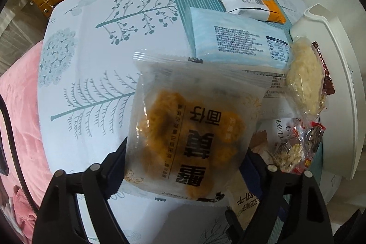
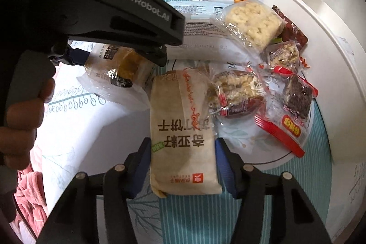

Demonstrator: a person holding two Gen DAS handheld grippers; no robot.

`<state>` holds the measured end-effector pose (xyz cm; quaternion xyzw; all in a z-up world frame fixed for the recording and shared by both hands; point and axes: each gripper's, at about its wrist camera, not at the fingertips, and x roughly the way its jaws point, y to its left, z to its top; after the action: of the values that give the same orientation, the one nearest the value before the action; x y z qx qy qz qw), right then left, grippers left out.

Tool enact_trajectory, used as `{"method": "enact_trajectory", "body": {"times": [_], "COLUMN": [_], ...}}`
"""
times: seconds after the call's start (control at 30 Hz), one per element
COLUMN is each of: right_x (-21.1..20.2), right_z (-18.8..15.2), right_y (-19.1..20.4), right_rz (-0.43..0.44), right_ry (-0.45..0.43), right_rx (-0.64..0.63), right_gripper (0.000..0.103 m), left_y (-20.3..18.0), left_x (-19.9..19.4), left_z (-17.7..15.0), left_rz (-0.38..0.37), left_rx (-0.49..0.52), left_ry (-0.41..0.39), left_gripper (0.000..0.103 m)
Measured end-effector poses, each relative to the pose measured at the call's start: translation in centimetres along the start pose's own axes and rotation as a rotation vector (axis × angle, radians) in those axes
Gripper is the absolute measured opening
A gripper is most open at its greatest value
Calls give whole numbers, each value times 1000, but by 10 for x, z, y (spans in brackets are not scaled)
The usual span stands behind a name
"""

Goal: Organize snacks
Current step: 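Grasp the beige cracker pack with the right tool while the left tool grasps the square snack bag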

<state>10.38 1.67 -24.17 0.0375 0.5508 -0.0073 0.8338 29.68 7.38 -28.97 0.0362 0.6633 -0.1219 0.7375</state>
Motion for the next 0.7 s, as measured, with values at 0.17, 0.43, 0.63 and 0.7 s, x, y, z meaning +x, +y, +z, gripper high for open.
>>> {"method": "enact_trajectory", "body": {"times": [0.17, 0.43, 0.63, 0.7], "right_x": [2, -4, -18, -27], "right_z": [4, -5, -15, -19], "right_y": [-8, -18, -27, -30], "right_rz": [33, 70, 113, 130], "right_ry": [38, 108, 117, 107], "right_rx": [-14, -41, -68, -79], "right_gripper": [54, 54, 54, 54], "left_y": [8, 19, 14, 15], "left_x": [-2, -17, -36, -46], "left_z": [-11, -39, -79, -98], "left_rz": [24, 56, 58, 52], "left_rx": [-34, -100, -133, -149], "left_ry": [20, 41, 12, 1], "left_gripper": [80, 80, 80, 80]}}
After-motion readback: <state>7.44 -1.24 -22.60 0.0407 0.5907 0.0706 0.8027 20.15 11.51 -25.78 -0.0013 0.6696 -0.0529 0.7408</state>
